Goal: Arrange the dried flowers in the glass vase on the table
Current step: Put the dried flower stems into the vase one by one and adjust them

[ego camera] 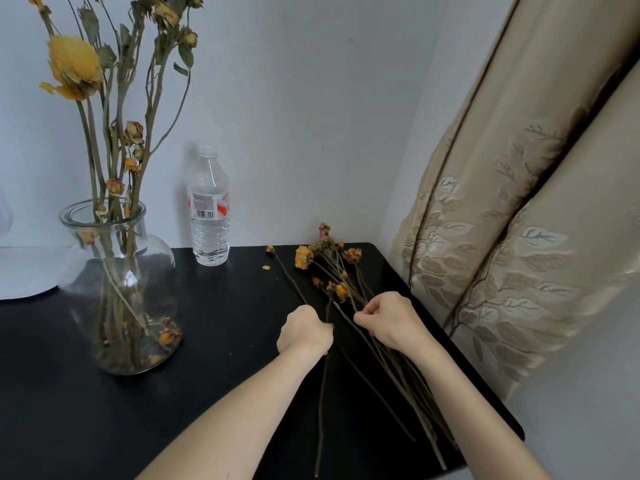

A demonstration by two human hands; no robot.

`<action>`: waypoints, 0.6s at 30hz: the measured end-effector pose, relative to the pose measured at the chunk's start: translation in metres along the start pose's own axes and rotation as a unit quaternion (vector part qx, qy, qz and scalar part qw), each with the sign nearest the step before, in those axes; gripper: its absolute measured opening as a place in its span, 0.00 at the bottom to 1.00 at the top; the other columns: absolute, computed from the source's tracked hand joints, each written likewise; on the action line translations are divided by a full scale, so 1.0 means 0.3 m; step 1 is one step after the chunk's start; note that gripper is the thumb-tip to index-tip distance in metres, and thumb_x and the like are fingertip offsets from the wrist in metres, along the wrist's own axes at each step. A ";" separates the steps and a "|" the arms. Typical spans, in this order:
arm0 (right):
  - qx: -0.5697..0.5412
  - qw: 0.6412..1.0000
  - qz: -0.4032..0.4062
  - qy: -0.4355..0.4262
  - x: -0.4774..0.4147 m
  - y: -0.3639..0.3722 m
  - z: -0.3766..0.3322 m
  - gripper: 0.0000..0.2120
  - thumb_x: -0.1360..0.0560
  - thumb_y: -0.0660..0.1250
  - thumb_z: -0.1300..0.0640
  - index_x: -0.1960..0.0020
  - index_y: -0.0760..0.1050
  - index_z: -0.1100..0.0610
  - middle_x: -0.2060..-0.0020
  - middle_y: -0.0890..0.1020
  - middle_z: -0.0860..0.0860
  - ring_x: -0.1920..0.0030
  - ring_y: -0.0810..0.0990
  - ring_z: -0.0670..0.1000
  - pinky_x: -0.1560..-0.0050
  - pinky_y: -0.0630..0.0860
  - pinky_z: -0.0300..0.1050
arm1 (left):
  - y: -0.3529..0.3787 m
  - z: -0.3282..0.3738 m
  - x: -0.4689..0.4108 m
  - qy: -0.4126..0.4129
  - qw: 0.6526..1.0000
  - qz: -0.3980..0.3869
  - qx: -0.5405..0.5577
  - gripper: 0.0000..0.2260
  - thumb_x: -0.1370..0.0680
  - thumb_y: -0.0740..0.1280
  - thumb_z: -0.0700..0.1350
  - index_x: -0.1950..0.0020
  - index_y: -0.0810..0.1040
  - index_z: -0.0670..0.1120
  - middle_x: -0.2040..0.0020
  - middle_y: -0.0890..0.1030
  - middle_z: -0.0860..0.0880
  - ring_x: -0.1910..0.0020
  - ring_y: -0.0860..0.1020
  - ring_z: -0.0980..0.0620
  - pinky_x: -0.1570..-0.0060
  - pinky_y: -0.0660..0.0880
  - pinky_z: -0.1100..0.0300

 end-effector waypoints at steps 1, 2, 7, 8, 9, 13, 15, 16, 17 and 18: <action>-0.001 1.000 -0.001 -0.001 0.001 0.001 -0.002 0.11 0.27 0.67 0.54 0.66 0.77 0.58 0.71 0.77 0.52 0.68 0.77 0.49 0.56 0.78 0.46 | -0.006 -0.002 -0.001 -0.001 1.000 0.000 0.006 0.12 0.24 0.65 0.50 0.63 0.68 0.47 0.68 0.78 0.48 0.64 0.80 0.50 0.64 0.75 0.58; -0.003 1.000 -0.001 -0.001 0.003 0.001 -0.005 0.11 0.27 0.67 0.54 0.66 0.77 0.58 0.71 0.77 0.52 0.68 0.77 0.49 0.55 0.78 0.45 | -0.014 -0.005 -0.002 0.000 1.000 0.003 0.012 0.12 0.24 0.65 0.51 0.63 0.69 0.46 0.69 0.78 0.48 0.67 0.79 0.51 0.65 0.74 0.59; -0.032 0.999 -0.001 -0.005 0.012 0.008 -0.029 0.09 0.28 0.68 0.54 0.64 0.78 0.58 0.71 0.78 0.49 0.68 0.76 0.44 0.66 0.72 0.37 | -0.070 -0.017 -0.005 0.020 0.998 0.032 0.051 0.15 0.25 0.66 0.51 0.67 0.70 0.45 0.72 0.75 0.48 0.73 0.75 0.52 0.69 0.71 0.60; -0.043 0.999 -0.001 -0.010 0.013 0.008 -0.037 0.09 0.28 0.68 0.55 0.64 0.78 0.57 0.71 0.78 0.48 0.67 0.76 0.43 0.67 0.70 0.36 | -0.088 -0.019 -0.005 0.028 0.997 0.039 0.060 0.15 0.25 0.66 0.51 0.68 0.70 0.44 0.72 0.75 0.48 0.71 0.77 0.50 0.67 0.72 0.59; -0.055 0.998 0.000 -0.016 0.013 0.008 -0.047 0.09 0.28 0.68 0.55 0.65 0.78 0.56 0.71 0.78 0.48 0.67 0.76 0.43 0.67 0.69 0.35 | -0.107 -0.022 -0.004 0.038 0.996 0.045 0.069 0.15 0.24 0.66 0.51 0.68 0.71 0.44 0.70 0.75 0.48 0.67 0.79 0.48 0.63 0.74 0.58; -0.101 0.994 0.024 -0.046 0.014 -0.002 -0.112 0.08 0.27 0.68 0.54 0.65 0.77 0.52 0.73 0.79 0.46 0.68 0.76 0.41 0.67 0.67 0.33 | -0.193 -0.035 0.017 0.074 0.990 0.067 0.103 0.16 0.24 0.65 0.49 0.69 0.75 0.43 0.72 0.75 0.48 0.68 0.77 0.48 0.56 0.77 0.54; -0.130 0.988 0.046 -0.069 0.011 -0.014 -0.156 0.09 0.27 0.68 0.54 0.66 0.77 0.51 0.75 0.78 0.45 0.72 0.75 0.40 0.68 0.67 0.34 | -0.232 -0.043 0.037 0.096 0.985 0.076 0.123 0.15 0.23 0.64 0.48 0.63 0.81 0.39 0.72 0.74 0.47 0.69 0.75 0.49 0.53 0.78 0.52; -0.142 0.985 0.058 -0.081 0.010 -0.022 -0.179 0.09 0.27 0.68 0.54 0.66 0.77 0.51 0.76 0.78 0.45 0.74 0.75 0.40 0.68 0.66 0.33 | -0.252 -0.047 0.049 0.109 0.982 0.084 0.129 0.15 0.23 0.64 0.48 0.59 0.81 0.37 0.71 0.74 0.47 0.69 0.75 0.49 0.52 0.79 0.51; -0.153 0.981 0.070 -0.094 0.009 -0.030 -0.202 0.09 0.26 0.67 0.55 0.65 0.76 0.50 0.77 0.78 0.45 0.75 0.75 0.39 0.69 0.66 0.32 | -0.274 -0.053 0.062 0.124 0.979 0.095 0.135 0.14 0.23 0.64 0.48 0.58 0.81 0.38 0.70 0.75 0.47 0.69 0.75 0.50 0.53 0.78 0.52; -0.164 0.977 0.082 -0.108 0.009 -0.037 -0.225 0.08 0.26 0.67 0.55 0.64 0.77 0.50 0.77 0.78 0.45 0.76 0.75 0.37 0.70 0.66 0.31 | -0.296 -0.060 0.078 0.141 0.974 0.104 0.142 0.13 0.22 0.64 0.48 0.58 0.81 0.39 0.70 0.76 0.48 0.70 0.75 0.52 0.54 0.78 0.54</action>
Point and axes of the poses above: each hand's wrist, its own x-axis away from the middle knuckle, its own y-axis out of the palm, z = x × y, the point moved 1 cm from there along -x, towards the middle knuckle
